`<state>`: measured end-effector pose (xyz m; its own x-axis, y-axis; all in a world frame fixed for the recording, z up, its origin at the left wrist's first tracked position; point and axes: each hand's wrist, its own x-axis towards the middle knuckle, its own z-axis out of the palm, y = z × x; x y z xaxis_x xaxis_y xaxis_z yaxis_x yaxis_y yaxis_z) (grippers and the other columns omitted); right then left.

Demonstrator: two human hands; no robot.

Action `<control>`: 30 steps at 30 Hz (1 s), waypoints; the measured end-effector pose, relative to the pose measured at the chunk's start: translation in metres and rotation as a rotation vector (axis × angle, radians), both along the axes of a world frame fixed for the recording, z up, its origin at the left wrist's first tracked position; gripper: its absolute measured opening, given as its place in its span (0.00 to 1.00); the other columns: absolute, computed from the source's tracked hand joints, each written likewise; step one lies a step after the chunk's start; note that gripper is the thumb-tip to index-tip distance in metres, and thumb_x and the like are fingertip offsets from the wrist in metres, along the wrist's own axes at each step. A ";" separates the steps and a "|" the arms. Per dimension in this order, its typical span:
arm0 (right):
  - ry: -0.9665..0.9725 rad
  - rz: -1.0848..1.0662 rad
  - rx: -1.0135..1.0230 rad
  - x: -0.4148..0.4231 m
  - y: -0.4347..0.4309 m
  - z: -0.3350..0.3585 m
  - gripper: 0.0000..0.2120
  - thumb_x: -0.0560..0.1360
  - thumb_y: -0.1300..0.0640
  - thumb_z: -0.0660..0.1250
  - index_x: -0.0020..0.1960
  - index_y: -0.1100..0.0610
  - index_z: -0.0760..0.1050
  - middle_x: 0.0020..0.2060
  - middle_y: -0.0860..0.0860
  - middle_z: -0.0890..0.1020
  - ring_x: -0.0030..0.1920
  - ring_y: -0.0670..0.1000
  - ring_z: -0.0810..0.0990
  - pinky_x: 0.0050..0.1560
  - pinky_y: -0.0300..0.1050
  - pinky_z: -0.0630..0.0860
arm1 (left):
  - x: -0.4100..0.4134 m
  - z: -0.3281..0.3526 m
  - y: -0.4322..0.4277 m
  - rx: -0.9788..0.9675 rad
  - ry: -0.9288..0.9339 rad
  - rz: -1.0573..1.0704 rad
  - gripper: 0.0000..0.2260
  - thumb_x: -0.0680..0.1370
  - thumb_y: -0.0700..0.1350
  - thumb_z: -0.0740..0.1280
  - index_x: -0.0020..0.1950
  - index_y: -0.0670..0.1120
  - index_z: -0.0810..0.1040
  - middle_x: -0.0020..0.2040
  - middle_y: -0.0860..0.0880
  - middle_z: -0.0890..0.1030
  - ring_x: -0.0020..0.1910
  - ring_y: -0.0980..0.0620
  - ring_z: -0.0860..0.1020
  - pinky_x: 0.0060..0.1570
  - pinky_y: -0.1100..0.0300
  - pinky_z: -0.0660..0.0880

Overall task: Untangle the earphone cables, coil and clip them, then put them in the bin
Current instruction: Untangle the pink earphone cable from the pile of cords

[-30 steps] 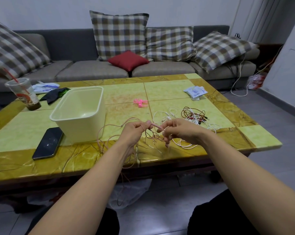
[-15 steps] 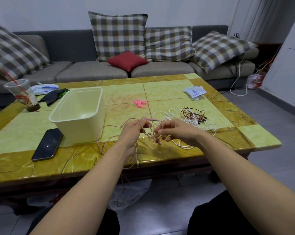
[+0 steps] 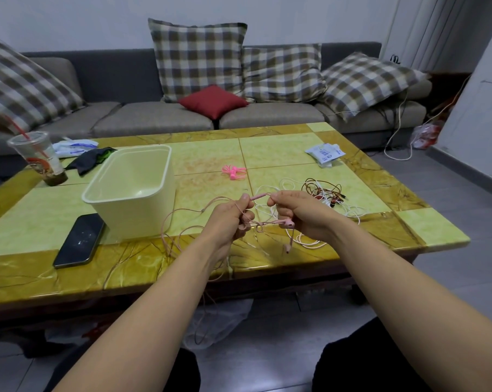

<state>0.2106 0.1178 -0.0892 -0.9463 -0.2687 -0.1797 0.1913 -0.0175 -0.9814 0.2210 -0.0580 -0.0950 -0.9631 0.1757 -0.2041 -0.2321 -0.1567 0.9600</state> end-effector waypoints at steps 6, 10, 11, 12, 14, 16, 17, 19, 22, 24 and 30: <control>-0.024 -0.072 -0.056 -0.002 0.003 0.002 0.11 0.83 0.56 0.59 0.45 0.58 0.75 0.26 0.46 0.61 0.25 0.44 0.60 0.27 0.35 0.68 | -0.001 -0.003 -0.002 -0.141 0.034 -0.040 0.09 0.78 0.49 0.69 0.43 0.46 0.76 0.31 0.52 0.69 0.27 0.57 0.64 0.30 0.63 0.59; -0.034 -0.054 -0.051 0.001 0.001 0.003 0.10 0.83 0.56 0.59 0.45 0.57 0.74 0.24 0.45 0.59 0.23 0.44 0.57 0.28 0.36 0.71 | -0.001 -0.007 -0.003 -0.253 0.107 -0.103 0.13 0.75 0.47 0.72 0.34 0.47 0.73 0.29 0.52 0.68 0.29 0.55 0.63 0.29 0.62 0.59; -0.031 -0.047 -0.047 0.000 0.001 0.002 0.10 0.83 0.56 0.59 0.45 0.57 0.74 0.24 0.45 0.59 0.24 0.44 0.57 0.30 0.38 0.72 | 0.000 -0.007 -0.003 -0.279 0.113 -0.129 0.11 0.75 0.47 0.72 0.36 0.46 0.75 0.28 0.52 0.70 0.29 0.55 0.63 0.29 0.63 0.59; -0.029 -0.042 -0.042 0.000 0.001 0.002 0.10 0.83 0.56 0.59 0.46 0.57 0.74 0.24 0.44 0.59 0.24 0.44 0.57 0.32 0.39 0.71 | 0.001 -0.006 -0.003 -0.309 0.111 -0.163 0.09 0.74 0.46 0.73 0.40 0.42 0.79 0.29 0.51 0.72 0.29 0.56 0.63 0.29 0.63 0.59; -0.028 -0.038 -0.039 -0.002 0.002 -0.001 0.09 0.83 0.57 0.60 0.46 0.57 0.75 0.25 0.45 0.59 0.25 0.45 0.56 0.36 0.41 0.65 | 0.004 -0.006 -0.003 -0.365 0.092 -0.250 0.14 0.73 0.47 0.74 0.49 0.35 0.83 0.36 0.46 0.73 0.29 0.56 0.64 0.29 0.64 0.59; -0.018 -0.033 -0.047 -0.003 0.002 -0.002 0.09 0.82 0.57 0.61 0.46 0.58 0.76 0.26 0.45 0.59 0.27 0.46 0.56 0.37 0.42 0.61 | 0.006 -0.007 -0.003 -0.410 0.056 -0.327 0.19 0.72 0.48 0.74 0.52 0.33 0.82 0.36 0.44 0.70 0.28 0.56 0.64 0.28 0.64 0.59; -0.012 -0.027 -0.051 -0.002 0.002 -0.002 0.09 0.82 0.58 0.61 0.46 0.58 0.76 0.27 0.46 0.59 0.28 0.46 0.56 0.37 0.42 0.61 | 0.007 -0.007 -0.002 -0.428 0.047 -0.347 0.17 0.73 0.48 0.74 0.52 0.34 0.82 0.33 0.46 0.69 0.28 0.55 0.63 0.28 0.64 0.58; -0.008 -0.014 -0.044 -0.001 0.002 -0.001 0.08 0.82 0.58 0.62 0.48 0.60 0.77 0.29 0.47 0.60 0.29 0.46 0.58 0.34 0.39 0.63 | 0.007 -0.007 -0.001 -0.443 0.047 -0.350 0.13 0.74 0.46 0.73 0.51 0.36 0.82 0.27 0.52 0.69 0.28 0.55 0.63 0.28 0.64 0.59; -0.020 0.014 -0.031 -0.002 0.003 -0.001 0.05 0.81 0.61 0.62 0.54 0.61 0.76 0.30 0.47 0.65 0.29 0.45 0.63 0.32 0.37 0.66 | 0.006 -0.006 -0.003 -0.453 0.084 -0.285 0.07 0.75 0.42 0.72 0.45 0.38 0.82 0.23 0.58 0.73 0.29 0.56 0.64 0.28 0.65 0.60; -0.027 0.032 -0.010 -0.002 0.005 -0.003 0.05 0.80 0.63 0.63 0.54 0.60 0.75 0.32 0.48 0.68 0.30 0.45 0.65 0.32 0.36 0.68 | 0.005 -0.006 -0.004 -0.450 0.081 -0.234 0.05 0.76 0.41 0.71 0.45 0.39 0.82 0.22 0.59 0.73 0.29 0.56 0.64 0.28 0.64 0.61; 0.011 0.047 0.085 -0.001 0.007 -0.003 0.07 0.80 0.59 0.63 0.49 0.60 0.79 0.27 0.47 0.68 0.28 0.45 0.65 0.34 0.39 0.64 | 0.003 -0.007 -0.005 -0.332 0.095 -0.110 0.05 0.77 0.43 0.70 0.44 0.43 0.82 0.31 0.52 0.70 0.28 0.55 0.63 0.28 0.64 0.59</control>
<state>0.2094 0.1250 -0.0917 -0.9350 -0.2970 -0.1938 0.1795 0.0750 -0.9809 0.2237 -0.0635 -0.1018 -0.9595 0.2183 -0.1781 -0.1376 0.1885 0.9724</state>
